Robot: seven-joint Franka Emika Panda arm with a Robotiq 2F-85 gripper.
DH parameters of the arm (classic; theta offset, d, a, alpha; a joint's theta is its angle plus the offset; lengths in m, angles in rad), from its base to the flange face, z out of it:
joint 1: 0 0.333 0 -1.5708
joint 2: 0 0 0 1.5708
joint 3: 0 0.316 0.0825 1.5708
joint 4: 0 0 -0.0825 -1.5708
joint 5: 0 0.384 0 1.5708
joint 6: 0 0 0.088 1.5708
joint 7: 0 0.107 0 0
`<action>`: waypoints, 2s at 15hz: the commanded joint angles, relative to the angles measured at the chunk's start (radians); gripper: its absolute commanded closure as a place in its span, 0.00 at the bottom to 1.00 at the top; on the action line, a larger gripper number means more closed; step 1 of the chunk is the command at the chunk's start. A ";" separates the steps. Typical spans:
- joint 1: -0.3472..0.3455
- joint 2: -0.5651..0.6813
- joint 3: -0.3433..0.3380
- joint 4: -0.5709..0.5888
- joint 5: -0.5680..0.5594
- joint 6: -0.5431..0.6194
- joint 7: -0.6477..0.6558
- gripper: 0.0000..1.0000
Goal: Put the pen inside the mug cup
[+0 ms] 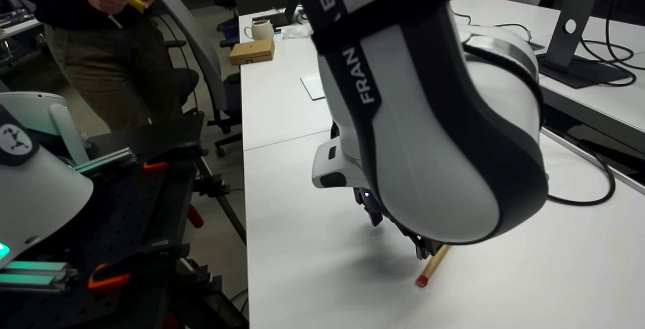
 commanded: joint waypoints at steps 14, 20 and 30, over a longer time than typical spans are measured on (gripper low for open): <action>0.046 -0.021 -0.055 0.002 0.000 0.007 -0.032 0.00; 0.014 -0.010 -0.072 0.003 0.000 0.007 -0.100 0.00; 0.096 0.020 -0.120 0.034 0.000 0.010 -0.082 0.00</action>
